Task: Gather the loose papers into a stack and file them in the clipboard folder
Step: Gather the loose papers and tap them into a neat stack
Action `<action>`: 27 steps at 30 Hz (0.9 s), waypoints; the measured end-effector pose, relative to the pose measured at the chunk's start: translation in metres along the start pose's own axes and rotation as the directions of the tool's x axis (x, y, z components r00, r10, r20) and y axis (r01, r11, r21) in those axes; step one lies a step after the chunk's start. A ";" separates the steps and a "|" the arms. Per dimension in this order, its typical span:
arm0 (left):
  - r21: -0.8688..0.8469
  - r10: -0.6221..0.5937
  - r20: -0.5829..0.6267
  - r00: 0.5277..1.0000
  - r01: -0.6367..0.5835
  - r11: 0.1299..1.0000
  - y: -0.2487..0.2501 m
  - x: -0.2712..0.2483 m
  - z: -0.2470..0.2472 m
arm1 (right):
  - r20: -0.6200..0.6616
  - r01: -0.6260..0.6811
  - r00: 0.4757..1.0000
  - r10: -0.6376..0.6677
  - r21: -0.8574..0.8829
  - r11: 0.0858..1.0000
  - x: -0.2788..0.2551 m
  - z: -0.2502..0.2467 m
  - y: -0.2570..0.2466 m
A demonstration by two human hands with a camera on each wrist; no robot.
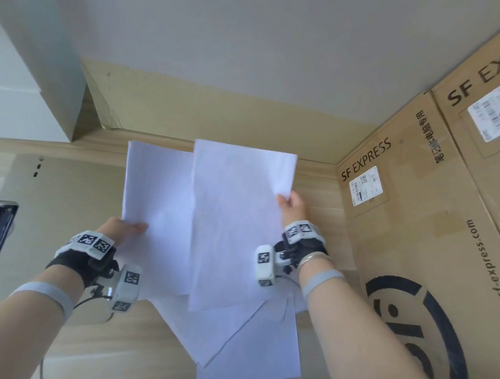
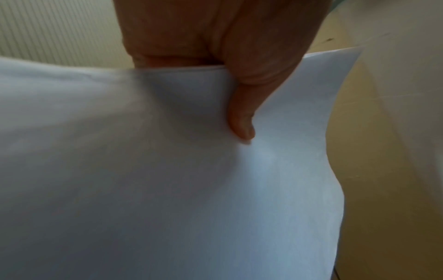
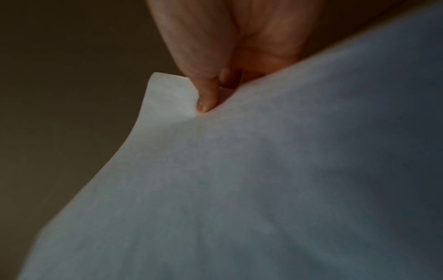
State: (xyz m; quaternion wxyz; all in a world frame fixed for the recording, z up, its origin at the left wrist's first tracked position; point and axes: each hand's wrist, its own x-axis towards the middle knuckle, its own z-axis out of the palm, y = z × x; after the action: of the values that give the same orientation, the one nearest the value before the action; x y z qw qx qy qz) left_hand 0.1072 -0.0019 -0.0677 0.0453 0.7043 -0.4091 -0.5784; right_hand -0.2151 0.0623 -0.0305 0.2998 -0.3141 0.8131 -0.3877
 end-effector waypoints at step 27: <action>-0.379 0.091 -0.088 0.992 -0.118 0.918 -0.030 0.004 -0.057 | 0.798 0.734 0.602 0.000 -0.554 0.394 -0.020 0.088 -0.003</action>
State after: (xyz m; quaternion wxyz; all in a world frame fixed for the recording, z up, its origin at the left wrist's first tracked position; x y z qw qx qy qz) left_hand 0.1717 -0.0083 -0.0681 0.2271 0.6786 -0.3231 -0.6193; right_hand -0.1372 0.0369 -0.0684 0.2766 -0.7264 0.6099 0.1541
